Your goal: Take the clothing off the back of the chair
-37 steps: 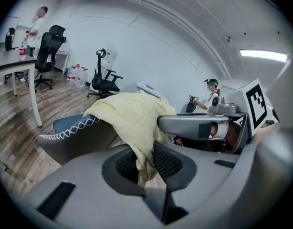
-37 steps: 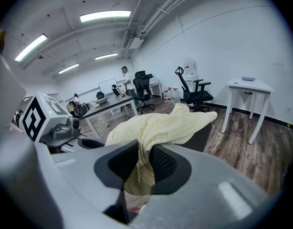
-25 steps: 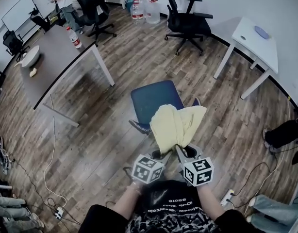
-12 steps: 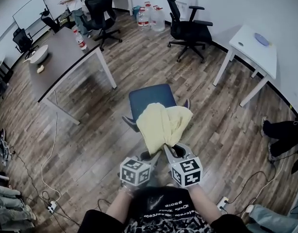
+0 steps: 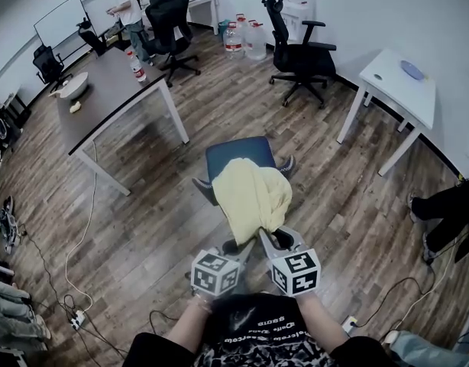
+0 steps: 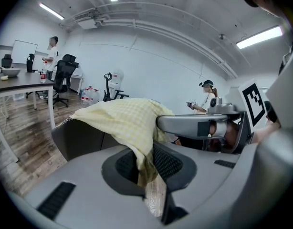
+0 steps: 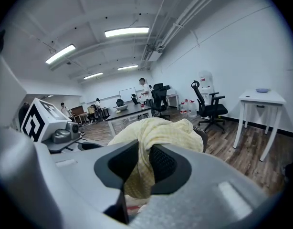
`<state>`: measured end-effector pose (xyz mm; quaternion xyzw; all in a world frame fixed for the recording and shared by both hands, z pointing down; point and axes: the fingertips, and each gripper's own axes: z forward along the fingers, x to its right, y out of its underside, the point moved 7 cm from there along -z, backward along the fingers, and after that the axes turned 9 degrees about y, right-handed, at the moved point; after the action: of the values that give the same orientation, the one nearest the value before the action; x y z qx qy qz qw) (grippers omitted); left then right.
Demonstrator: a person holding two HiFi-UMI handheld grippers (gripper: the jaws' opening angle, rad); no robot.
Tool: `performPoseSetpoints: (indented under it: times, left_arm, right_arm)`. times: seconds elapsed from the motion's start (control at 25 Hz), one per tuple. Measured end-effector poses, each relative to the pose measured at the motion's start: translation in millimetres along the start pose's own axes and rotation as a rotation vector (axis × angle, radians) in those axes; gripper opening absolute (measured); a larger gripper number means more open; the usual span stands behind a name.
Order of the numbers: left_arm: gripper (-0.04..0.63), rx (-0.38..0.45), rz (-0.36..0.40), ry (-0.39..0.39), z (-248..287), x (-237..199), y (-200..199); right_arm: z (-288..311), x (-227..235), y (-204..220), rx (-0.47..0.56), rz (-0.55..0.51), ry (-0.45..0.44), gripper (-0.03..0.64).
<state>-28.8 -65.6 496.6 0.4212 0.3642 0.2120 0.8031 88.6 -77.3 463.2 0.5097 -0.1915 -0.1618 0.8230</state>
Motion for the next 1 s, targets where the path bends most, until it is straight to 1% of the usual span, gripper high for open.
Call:
performPoseSetpoints:
  times: [0.24,0.56,0.72,1.0]
  left_arm:
    - [0.061,0.018,0.011,-0.025,-8,18,7]
    - [0.061,0.021,0.005,-0.048,-12,38,19]
    - [0.061,0.019,-0.011,-0.044,-13,46,26]
    - [0.061,-0.013,-0.042,-0.011,-13,55,48]
  right_arm:
    - [-20,-4,5,0.018,-0.009,-0.016,0.072]
    - [-40,-6,15,0.017,-0.003,-0.02,0.072]
    - [-49,-7,21,0.008,0.001,-0.016,0.072]
    - [-61,-8,42,-0.032,0.011,-0.011,0.072]
